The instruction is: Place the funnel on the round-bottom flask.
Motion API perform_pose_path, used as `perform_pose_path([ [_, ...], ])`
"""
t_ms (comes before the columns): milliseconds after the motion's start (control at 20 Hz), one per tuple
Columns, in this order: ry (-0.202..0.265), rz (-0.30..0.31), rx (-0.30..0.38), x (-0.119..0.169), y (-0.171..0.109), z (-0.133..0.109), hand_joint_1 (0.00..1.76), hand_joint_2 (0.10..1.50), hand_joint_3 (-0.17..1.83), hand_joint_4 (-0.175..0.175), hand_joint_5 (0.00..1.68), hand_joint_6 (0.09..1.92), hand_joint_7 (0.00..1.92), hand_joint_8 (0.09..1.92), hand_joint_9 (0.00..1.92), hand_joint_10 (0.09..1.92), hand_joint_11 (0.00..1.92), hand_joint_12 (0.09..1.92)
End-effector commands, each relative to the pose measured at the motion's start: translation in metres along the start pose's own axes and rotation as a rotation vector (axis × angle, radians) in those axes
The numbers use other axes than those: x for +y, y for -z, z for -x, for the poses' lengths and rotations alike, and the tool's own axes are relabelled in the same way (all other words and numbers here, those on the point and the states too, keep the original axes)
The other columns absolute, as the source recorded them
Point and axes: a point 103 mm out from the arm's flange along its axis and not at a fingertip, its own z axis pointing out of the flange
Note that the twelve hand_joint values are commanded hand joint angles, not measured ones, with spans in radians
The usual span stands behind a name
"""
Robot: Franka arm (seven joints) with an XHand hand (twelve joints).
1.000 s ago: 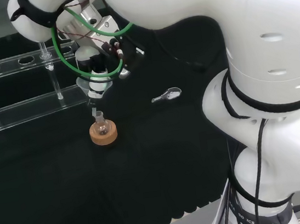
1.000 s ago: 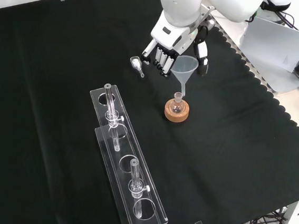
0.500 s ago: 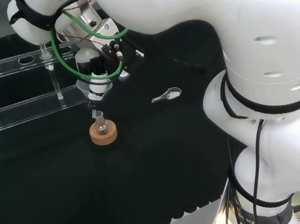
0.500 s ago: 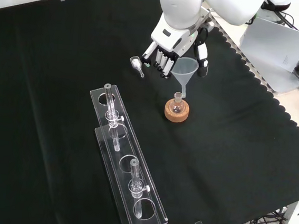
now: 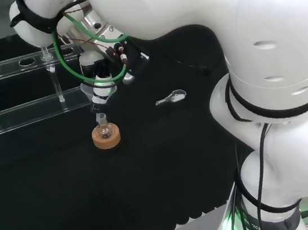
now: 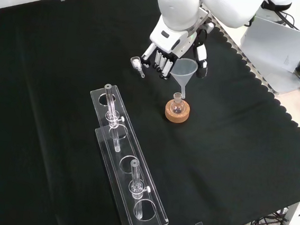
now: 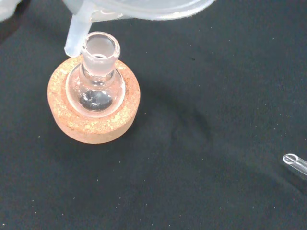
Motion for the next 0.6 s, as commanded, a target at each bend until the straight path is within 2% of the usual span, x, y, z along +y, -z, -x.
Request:
perform_pose_path([
  [50, 0.001, -0.002, 0.007, 0.002, 0.0, 0.003, 0.75, 0.58, 0.51, 0.048, 0.85, 0.75, 1.22, 0.47, 1.06, 0.31, 0.0, 1.51],
  [600, -0.01, 0.038, 0.024, 0.004, 0.015, 0.016, 0.75, 0.58, 0.51, 0.047, 0.85, 0.75, 1.22, 0.47, 1.06, 0.31, 0.0, 1.51],
])
